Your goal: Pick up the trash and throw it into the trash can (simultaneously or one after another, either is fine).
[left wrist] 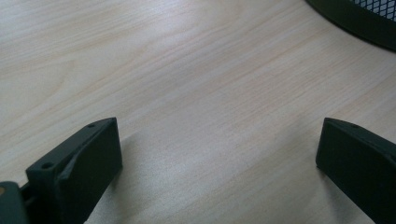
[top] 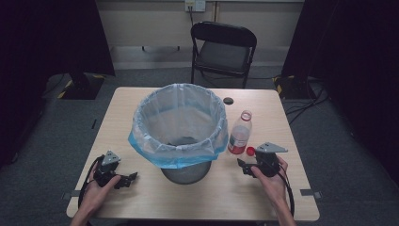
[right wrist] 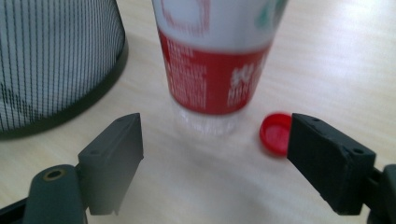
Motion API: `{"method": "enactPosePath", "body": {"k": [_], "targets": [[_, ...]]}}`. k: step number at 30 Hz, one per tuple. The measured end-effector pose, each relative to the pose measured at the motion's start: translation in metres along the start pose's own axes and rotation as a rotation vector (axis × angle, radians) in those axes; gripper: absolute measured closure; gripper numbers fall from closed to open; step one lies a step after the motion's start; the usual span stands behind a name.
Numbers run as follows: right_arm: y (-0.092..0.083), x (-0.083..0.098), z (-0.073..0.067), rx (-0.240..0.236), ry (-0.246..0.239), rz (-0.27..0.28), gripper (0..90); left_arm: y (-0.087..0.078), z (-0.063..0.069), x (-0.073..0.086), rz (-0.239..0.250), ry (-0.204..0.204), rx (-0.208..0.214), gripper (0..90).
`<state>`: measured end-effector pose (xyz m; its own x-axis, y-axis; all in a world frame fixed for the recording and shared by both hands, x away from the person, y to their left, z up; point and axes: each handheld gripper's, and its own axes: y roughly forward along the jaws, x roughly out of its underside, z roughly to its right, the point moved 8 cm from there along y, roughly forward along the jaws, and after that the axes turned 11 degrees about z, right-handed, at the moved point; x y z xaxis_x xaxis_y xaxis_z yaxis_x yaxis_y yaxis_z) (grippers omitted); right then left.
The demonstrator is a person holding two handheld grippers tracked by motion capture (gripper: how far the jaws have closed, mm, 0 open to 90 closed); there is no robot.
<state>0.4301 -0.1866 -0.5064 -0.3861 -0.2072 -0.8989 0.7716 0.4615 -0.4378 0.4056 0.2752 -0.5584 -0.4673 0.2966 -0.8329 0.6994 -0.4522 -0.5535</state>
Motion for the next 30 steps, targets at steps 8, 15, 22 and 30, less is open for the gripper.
{"method": "enactPosePath", "body": {"k": [8, 15, 22, 30], "targets": [[0.012, -0.019, 0.002, -0.033, -0.015, 0.017, 16.0, 0.0, 0.0, 0.0, 0.0, -0.002, -0.002, 0.0], [0.026, -0.022, 0.004, -0.058, 0.007, 0.033, 15.4, 0.0, 0.0, 0.0, 0.001, -0.002, -0.004, 0.0], [0.037, -0.029, 0.006, -0.047, 0.001, 0.051, 15.4, 0.0, 0.0, 0.0, 0.001, -0.002, -0.004, 0.0], [0.048, -0.025, 0.005, -0.055, 0.016, 0.053, 17.8, 0.0, 0.0, 0.0, 0.001, -0.003, -0.005, 0.0]]}}
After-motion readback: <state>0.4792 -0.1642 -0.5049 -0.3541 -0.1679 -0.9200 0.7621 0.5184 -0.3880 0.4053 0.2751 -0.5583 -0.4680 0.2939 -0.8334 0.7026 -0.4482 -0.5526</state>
